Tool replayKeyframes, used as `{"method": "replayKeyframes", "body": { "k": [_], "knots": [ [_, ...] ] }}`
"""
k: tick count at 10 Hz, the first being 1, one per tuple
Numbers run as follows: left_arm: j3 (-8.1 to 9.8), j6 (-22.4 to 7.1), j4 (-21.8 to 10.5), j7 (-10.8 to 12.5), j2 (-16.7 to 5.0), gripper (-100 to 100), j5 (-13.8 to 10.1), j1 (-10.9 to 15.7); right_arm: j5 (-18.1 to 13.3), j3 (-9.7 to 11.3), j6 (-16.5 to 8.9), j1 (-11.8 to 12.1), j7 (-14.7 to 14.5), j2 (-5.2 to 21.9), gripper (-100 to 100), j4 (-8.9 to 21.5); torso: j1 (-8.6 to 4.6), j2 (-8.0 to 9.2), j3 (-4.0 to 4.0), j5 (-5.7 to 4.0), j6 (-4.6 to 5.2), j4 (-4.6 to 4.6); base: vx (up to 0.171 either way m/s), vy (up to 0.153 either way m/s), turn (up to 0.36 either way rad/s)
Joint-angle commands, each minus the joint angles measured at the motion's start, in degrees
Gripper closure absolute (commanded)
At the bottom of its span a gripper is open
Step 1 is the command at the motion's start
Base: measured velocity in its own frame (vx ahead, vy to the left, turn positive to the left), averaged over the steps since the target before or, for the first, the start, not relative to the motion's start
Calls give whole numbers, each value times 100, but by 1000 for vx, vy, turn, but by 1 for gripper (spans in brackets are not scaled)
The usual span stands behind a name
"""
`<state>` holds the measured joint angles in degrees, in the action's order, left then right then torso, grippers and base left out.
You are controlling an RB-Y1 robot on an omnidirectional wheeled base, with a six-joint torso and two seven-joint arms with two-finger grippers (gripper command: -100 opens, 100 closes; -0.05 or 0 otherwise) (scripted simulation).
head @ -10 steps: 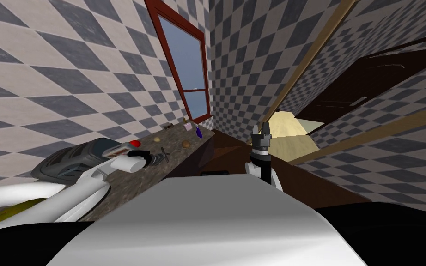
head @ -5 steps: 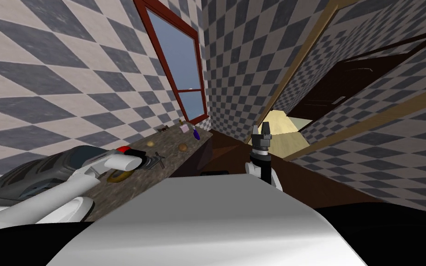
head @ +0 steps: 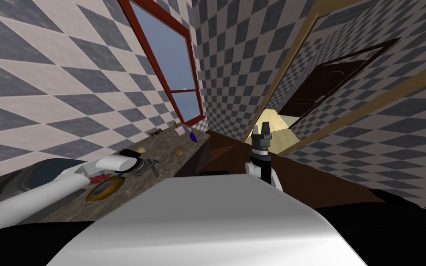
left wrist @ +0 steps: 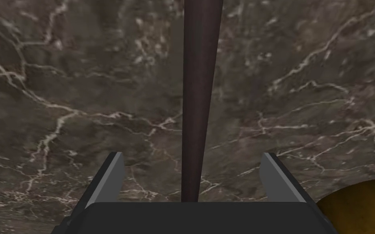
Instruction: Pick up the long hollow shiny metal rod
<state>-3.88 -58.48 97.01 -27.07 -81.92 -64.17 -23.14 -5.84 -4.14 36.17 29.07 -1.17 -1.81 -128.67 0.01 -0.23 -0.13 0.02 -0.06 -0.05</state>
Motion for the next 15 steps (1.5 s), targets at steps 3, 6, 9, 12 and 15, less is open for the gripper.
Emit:
{"method": "replayKeyframes", "body": {
  "k": [3,6,9,12,15],
  "knots": [
    [-29,54,-210,-41,105,-100,18,4,0,0,0,0,0,0,0,0,-7,14,8,-1,-2,3,-1,4,-77],
    [-70,160,-542,-90,290,-100,62,6,0,0,0,-1,0,0,0,0,-4,41,24,-1,-2,9,-64,8,-166],
    [-81,193,-596,-92,334,100,88,-9,0,0,0,0,0,0,0,0,-5,38,23,-1,-5,10,-42,5,-70],
    [-80,190,-598,-88,333,100,87,-9,0,0,0,0,0,0,0,0,-6,19,11,0,0,5,0,0,0],
    [-53,117,-409,-70,216,100,45,5,0,0,0,0,0,0,0,0,-6,17,10,0,0,4,18,-2,93]
  ]
}}
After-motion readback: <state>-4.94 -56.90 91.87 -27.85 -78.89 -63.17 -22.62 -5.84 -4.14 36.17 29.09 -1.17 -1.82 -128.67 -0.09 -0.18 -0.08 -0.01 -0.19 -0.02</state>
